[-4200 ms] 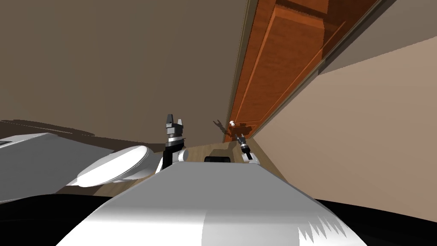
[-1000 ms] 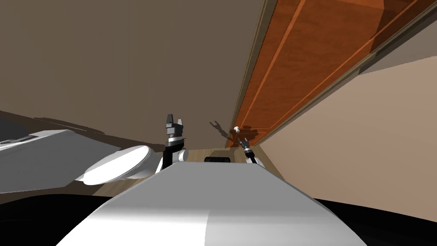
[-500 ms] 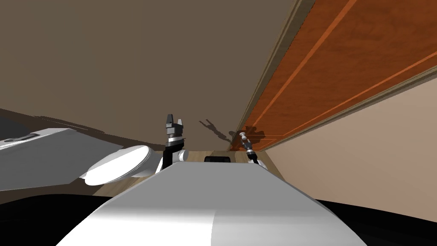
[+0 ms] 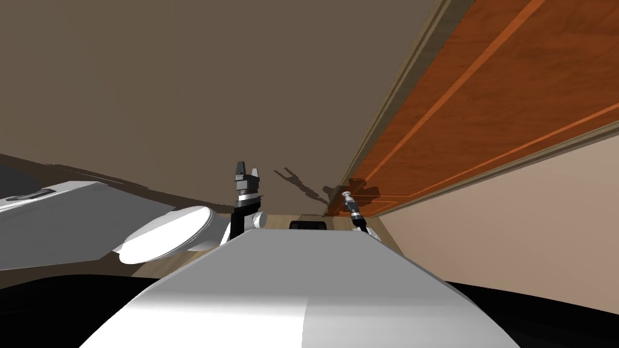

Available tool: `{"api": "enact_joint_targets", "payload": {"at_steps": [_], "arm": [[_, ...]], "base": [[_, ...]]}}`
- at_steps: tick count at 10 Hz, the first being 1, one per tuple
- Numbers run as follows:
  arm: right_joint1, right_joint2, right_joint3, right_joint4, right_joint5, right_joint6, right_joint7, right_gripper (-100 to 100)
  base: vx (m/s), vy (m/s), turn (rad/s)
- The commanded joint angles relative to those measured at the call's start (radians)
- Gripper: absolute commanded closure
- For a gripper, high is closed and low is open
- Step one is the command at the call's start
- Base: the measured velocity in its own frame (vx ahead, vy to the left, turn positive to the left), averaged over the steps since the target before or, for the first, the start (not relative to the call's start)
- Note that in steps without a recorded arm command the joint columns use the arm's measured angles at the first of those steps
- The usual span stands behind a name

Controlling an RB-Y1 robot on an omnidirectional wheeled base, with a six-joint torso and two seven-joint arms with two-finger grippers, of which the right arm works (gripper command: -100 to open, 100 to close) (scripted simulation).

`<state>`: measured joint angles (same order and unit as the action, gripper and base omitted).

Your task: Pull the door open

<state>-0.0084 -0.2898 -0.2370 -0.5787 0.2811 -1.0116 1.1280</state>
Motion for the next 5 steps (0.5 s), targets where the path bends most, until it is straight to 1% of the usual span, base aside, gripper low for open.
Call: {"api": "enact_joint_targets", "payload": {"at_steps": [1, 4, 5], "arm": [[0.001, 0.002, 0.001, 0.0, 0.0, 0.0, -0.001, 100], [0.001, 0.002, 0.001, 0.0, 0.0, 0.0, -0.001, 100], [0.002, 0.001, 0.001, 0.002, -0.002, 0.002, -0.01, 100]], "base": [[-0.021, -0.002, 0.007], [-0.006, 0.0, -0.002], [-0.007, -0.01, 0.039]]}}
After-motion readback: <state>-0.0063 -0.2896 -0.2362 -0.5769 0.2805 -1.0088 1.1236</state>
